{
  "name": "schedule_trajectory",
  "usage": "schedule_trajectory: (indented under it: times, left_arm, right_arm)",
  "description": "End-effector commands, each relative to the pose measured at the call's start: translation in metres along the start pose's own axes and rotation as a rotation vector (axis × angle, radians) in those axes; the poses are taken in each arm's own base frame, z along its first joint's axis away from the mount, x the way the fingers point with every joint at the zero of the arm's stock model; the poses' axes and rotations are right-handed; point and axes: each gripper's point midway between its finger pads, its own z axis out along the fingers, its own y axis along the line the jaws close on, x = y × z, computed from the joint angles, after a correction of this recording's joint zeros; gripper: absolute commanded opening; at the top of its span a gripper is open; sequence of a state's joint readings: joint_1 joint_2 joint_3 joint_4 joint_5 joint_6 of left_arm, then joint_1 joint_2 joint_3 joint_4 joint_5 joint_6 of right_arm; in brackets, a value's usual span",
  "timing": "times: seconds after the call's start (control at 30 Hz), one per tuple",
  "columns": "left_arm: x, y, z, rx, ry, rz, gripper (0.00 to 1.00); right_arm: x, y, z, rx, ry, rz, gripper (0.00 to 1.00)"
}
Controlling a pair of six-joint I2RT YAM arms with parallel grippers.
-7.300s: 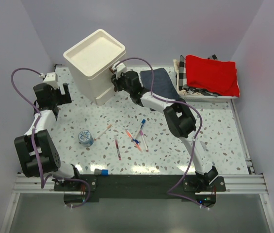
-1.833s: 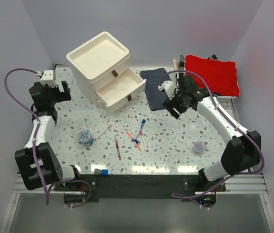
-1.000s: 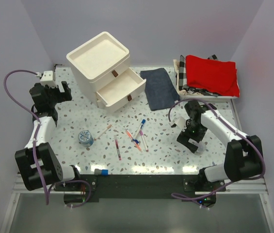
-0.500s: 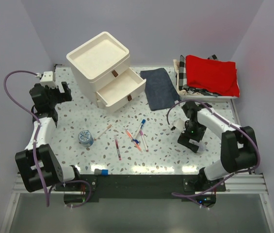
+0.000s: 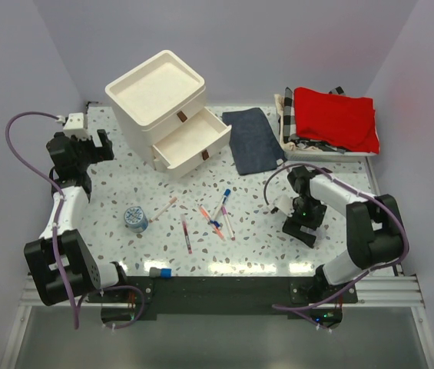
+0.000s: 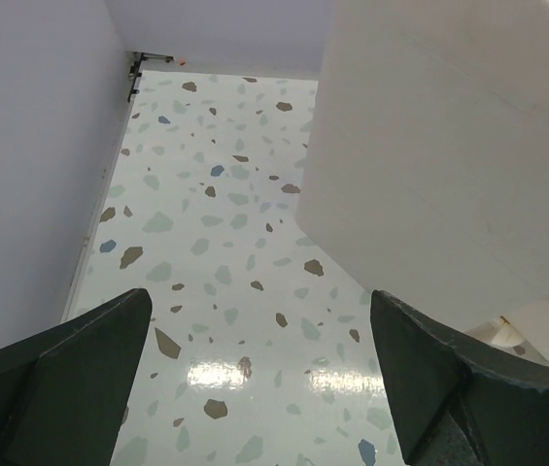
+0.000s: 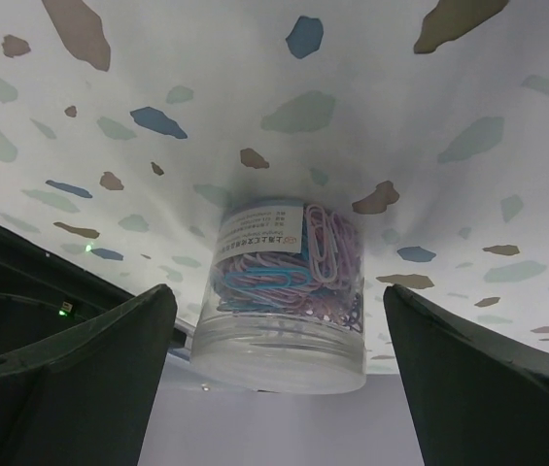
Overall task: Sort the stationery into containers
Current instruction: Pick up the stationery from the center of the board, then place the stationery in the drawer.
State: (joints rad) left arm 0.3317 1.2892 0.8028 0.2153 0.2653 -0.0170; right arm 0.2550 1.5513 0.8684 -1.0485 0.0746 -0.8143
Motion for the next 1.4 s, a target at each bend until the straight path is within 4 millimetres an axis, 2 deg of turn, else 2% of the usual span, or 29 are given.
schedule_trajectory:
  times: [0.0,0.27,0.37,0.4,0.43,0.5,0.53,0.6,0.63,0.67,0.7,0.73,0.8,0.83,0.97,1.07,1.13,1.17,1.2,1.23,1.27,1.33,1.37]
  left_arm:
    - [-0.009,-0.003,-0.005,0.001,-0.039,-0.001,1.00]
    - [-0.006,-0.004,-0.006,0.003,-0.038,-0.004,1.00]
    - [-0.005,-0.003,-0.006,0.004,-0.037,-0.005,1.00]
    - [-0.005,-0.003,-0.005,0.004,-0.037,-0.005,1.00]
    - [-0.006,-0.004,-0.005,0.004,-0.038,-0.003,1.00]
    - [-0.005,-0.003,-0.005,0.001,-0.036,-0.003,1.00]
    - [-0.005,-0.003,-0.004,0.003,-0.039,-0.002,1.00]
    - [-0.005,-0.004,-0.004,0.006,-0.041,-0.003,1.00]
    - [-0.005,-0.003,-0.003,0.006,-0.042,-0.004,1.00]
    - [-0.005,-0.003,-0.003,0.006,-0.044,-0.004,1.00]
    - [-0.004,-0.003,-0.002,0.004,-0.044,-0.007,1.00]
    - [-0.005,-0.003,-0.002,0.006,-0.045,-0.007,1.00]
    - [-0.007,-0.002,0.000,0.006,-0.051,-0.007,1.00]
    - [-0.007,-0.003,0.000,0.010,-0.050,-0.007,1.00]
    - [-0.016,-0.002,0.002,0.010,-0.062,-0.002,1.00]
    - [-0.018,-0.002,0.004,0.013,-0.062,-0.001,1.00]
    - [-0.017,-0.003,0.005,0.018,-0.059,-0.004,1.00]
    - [-0.018,-0.003,0.005,0.019,-0.060,-0.004,1.00]
    - [-0.017,-0.003,0.005,0.019,-0.059,-0.006,1.00]
    - [-0.018,-0.003,0.005,0.016,-0.060,-0.006,1.00]
    - [-0.018,-0.002,0.006,0.015,-0.057,-0.005,1.00]
    - [-0.018,-0.002,0.006,0.012,-0.053,0.000,1.00]
    - [-0.020,-0.001,0.006,0.010,-0.051,0.003,1.00]
  right_arm:
    - [0.006,-0.008,0.003,0.034,0.038,-0.017,0.89]
    - [-0.003,-0.017,0.005,0.063,0.017,0.008,0.74]
    - [-0.014,-0.021,-0.006,0.070,-0.036,0.014,0.53]
    - [-0.013,-0.019,-0.012,0.059,-0.039,0.016,0.42]
    - [-0.020,-0.025,-0.026,0.087,-0.078,0.020,0.38]
    - [-0.025,-0.025,-0.045,0.092,-0.119,0.025,0.34]
    - [-0.034,-0.034,-0.066,0.138,-0.173,0.027,0.33]
    - [-0.042,-0.037,-0.089,0.158,-0.226,0.022,0.33]
    - [-0.052,-0.046,-0.113,0.202,-0.286,0.023,0.33]
    - [-0.056,-0.050,-0.125,0.221,-0.313,0.025,0.33]
    - [-0.065,-0.052,-0.136,0.231,-0.355,0.018,0.33]
    - [-0.076,-0.060,-0.160,0.273,-0.420,0.022,0.32]
    - [-0.096,-0.069,-0.179,0.296,-0.493,0.023,0.32]
    - [-0.109,-0.072,-0.199,0.313,-0.563,0.030,0.31]
    - [-0.159,-0.080,-0.243,0.346,-0.759,-0.026,0.30]
    - [-0.200,-0.071,-0.276,0.358,-0.936,-0.140,0.29]
    - [-0.224,-0.059,-0.284,0.345,-1.013,-0.209,0.29]
    - [-0.241,-0.057,-0.301,0.374,-1.100,-0.245,0.28]
    - [-0.254,-0.050,-0.298,0.362,-1.131,-0.259,0.27]
    - [-0.264,-0.047,-0.303,0.353,-1.181,-0.234,0.26]
    - [-0.279,-0.051,-0.323,0.402,-1.273,-0.239,0.24]
    - [-0.298,-0.043,-0.324,0.372,-1.333,-0.208,0.24]
    - [-0.308,-0.044,-0.337,0.393,-1.393,-0.204,0.23]
